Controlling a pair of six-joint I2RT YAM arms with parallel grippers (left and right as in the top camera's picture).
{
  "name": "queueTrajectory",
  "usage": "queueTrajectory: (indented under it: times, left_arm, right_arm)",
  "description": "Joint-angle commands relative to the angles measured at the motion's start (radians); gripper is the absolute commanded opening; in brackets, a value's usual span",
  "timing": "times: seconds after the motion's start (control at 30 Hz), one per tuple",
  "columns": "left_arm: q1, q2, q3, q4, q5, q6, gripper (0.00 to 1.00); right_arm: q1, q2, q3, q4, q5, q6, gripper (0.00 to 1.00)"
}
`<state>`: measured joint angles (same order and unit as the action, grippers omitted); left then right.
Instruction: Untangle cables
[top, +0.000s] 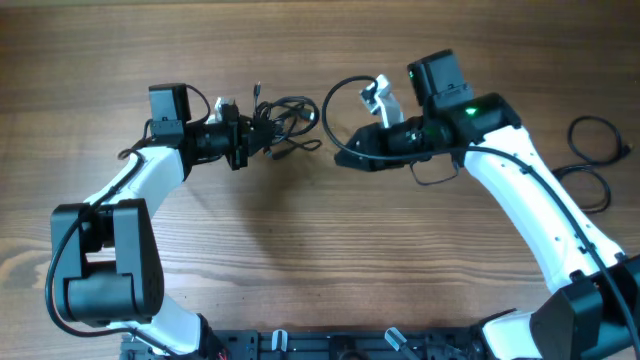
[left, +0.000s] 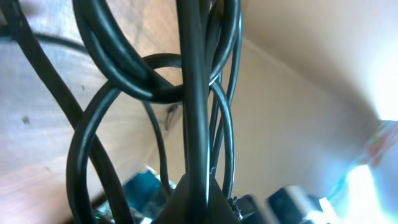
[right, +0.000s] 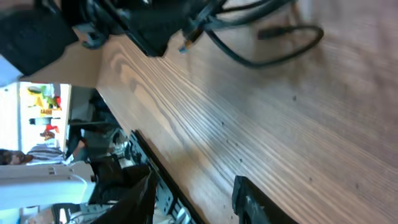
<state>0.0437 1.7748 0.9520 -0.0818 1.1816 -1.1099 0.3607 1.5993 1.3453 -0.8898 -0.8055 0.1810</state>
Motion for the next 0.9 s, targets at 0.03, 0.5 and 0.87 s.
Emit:
queueTrajectory:
  times: [0.03, 0.5, 0.87]
  left_arm:
    - [-0.020, -0.006, 0.009, 0.004, 0.022, 0.367, 0.04]
    - [-0.113, -0.006, 0.009, 0.003, 0.074, 0.662, 0.04]
    - [-0.121, -0.006, 0.009, -0.005, 0.074, 0.662, 0.04]
  right_arm:
    - [0.002, -0.011, 0.006, 0.119, 0.071, 0.120, 0.44]
    - [0.062, 0.143, -0.012, 0.300, 0.126, 0.319, 0.44]
    - [0.082, 0.259, -0.012, 0.346, 0.267, 0.397, 0.45]
